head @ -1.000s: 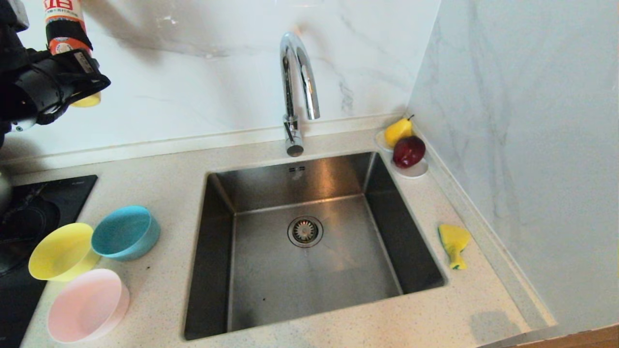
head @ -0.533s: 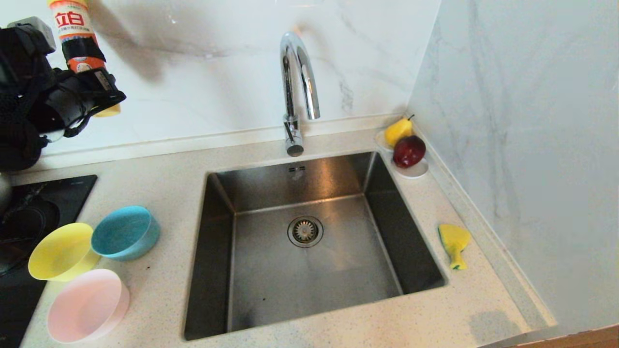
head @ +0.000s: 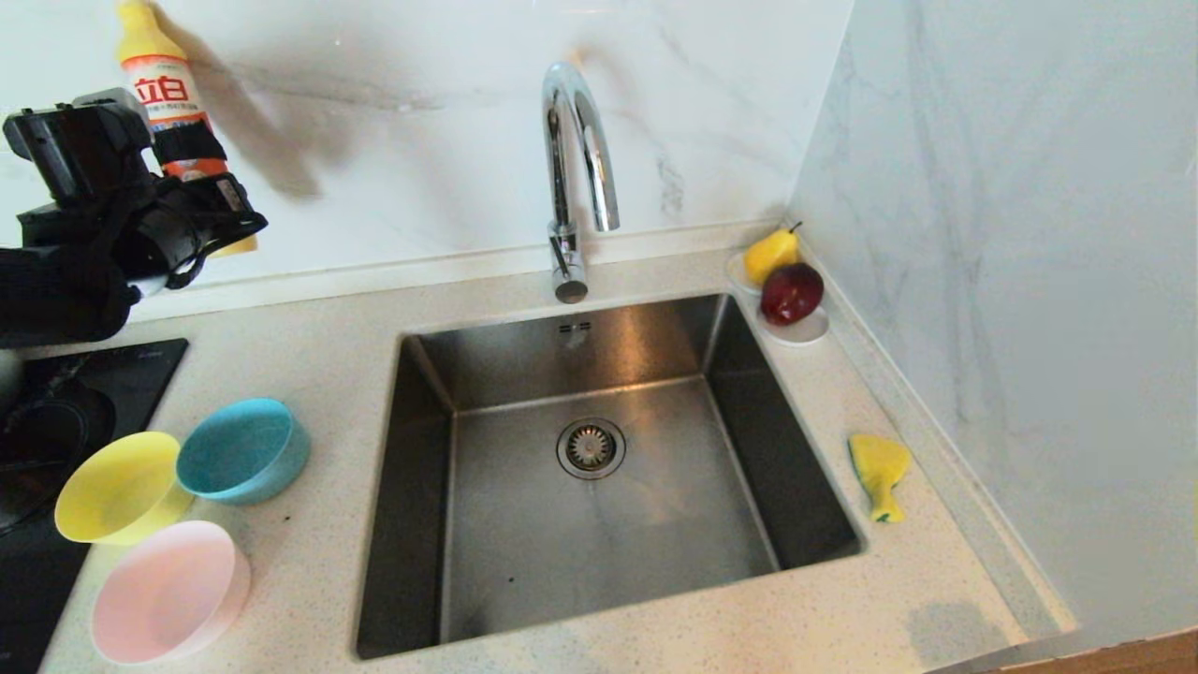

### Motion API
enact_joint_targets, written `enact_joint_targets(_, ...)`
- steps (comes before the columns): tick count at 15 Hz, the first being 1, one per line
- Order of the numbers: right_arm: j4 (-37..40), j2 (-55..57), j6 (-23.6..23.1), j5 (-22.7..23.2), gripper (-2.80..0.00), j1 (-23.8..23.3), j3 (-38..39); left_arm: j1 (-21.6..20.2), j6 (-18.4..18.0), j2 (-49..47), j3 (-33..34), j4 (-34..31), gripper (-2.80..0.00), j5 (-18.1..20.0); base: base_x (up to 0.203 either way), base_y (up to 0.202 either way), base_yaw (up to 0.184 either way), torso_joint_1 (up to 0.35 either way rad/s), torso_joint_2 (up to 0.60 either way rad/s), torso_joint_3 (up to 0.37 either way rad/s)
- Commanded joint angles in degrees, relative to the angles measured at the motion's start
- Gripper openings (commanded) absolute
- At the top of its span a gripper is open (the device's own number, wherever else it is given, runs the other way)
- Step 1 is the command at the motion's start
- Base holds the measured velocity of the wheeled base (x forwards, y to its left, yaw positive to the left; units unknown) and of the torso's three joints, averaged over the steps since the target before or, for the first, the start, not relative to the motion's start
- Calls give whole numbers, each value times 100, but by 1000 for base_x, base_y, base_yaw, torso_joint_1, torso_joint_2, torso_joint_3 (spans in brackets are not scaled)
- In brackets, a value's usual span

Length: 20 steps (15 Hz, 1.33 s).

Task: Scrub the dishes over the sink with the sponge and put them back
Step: Place the dish soap on the table

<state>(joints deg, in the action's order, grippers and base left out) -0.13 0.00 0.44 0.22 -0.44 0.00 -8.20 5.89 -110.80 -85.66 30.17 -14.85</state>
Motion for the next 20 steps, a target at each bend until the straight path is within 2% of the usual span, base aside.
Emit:
enact_joint_targets(1,-4,9,0,4,-280,3,0,-15,-28,-282,-66,16,-280,-9,0,0,0,0,0,0)
enact_joint_targets(20,-4,9,0,4,-280,0,0,-199,-202,-1782,-1686,-79,-280,-104,0,0,0,0,0,0)
